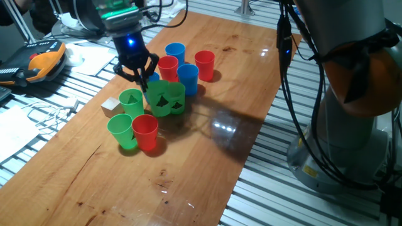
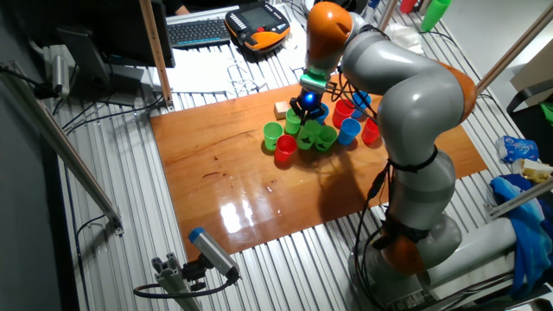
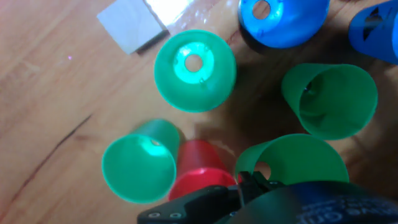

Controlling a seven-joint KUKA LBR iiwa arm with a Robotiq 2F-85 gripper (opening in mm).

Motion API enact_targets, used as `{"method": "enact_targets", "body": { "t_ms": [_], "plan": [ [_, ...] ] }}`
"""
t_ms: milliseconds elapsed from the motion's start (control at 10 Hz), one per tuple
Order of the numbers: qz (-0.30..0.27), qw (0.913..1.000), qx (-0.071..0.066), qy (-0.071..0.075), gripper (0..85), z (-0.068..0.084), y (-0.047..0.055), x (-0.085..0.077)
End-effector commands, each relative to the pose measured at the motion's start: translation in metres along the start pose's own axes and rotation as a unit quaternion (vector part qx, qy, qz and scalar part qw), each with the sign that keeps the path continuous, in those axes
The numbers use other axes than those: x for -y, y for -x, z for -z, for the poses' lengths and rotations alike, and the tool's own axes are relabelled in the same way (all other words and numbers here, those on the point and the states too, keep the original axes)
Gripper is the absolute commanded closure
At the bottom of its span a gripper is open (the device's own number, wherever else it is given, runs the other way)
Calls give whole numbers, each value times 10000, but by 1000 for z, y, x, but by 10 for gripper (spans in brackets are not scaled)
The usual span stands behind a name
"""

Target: Stack the cups

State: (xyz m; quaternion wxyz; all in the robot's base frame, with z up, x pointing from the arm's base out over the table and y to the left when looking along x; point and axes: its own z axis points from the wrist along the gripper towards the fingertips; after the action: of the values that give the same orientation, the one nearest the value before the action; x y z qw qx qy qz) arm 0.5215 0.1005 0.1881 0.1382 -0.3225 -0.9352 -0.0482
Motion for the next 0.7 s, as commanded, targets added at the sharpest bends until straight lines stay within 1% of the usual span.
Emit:
{"method": "enact_targets", "body": {
  "t_ms": [0, 100, 200, 300, 400, 500, 600],
  "plan": [
    [8, 10000, -72, 45, 850, 2, -2, 3],
    [46, 9997, -226, 111, 850, 5, -3, 4],
    [59, 9988, -415, 253, 850, 6, -3, 5],
    [-2, 9978, -544, 374, 850, 5, -4, 4],
    [-62, 9971, -605, 447, 850, 5, -4, 3],
    [-109, 9966, -629, 514, 850, 4, -5, 2],
    [-123, 9968, -603, 508, 850, 4, -5, 1]
  ]
}}
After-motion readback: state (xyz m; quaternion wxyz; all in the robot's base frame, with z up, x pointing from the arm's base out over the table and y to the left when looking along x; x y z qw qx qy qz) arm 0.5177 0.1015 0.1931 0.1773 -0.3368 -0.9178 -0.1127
